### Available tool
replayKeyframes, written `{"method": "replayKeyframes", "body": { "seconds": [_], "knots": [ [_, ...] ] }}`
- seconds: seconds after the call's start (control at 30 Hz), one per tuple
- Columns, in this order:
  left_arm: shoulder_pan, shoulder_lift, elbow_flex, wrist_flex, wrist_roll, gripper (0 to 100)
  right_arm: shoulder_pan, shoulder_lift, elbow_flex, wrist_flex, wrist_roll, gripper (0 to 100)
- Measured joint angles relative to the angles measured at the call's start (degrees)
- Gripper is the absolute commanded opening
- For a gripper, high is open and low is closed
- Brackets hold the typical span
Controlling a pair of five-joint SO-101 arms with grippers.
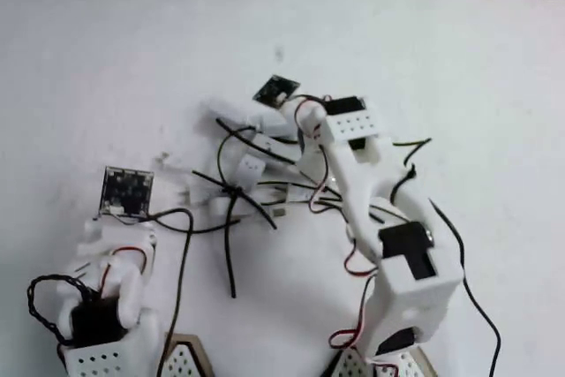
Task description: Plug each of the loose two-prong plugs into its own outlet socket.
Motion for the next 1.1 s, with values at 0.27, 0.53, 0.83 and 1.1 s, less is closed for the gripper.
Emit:
{"method": "replayKeyframes", "body": {
  "seconds": [0.27, 0.53, 0.83, 1.1],
  "knots": [
    [0.0, 0.0, 0.0, 0.0, 0.0, 3, -0.6, 6.9, -3.3, 0.0, 0.1, 17.0],
    [0.0, 0.0, 0.0, 0.0, 0.0, 3, 1.2, 9.8, -7.1, 0.3, 0.2, 1.4],
    [0.0, 0.0, 0.0, 0.0, 0.0, 3, 6.1, 10.0, -13.1, 8.6, 0.3, 1.8],
    [0.0, 0.0, 0.0, 0.0, 0.0, 3, 10.1, 10.0, -18.6, 16.5, 0.1, 1.8]
  ]
}}
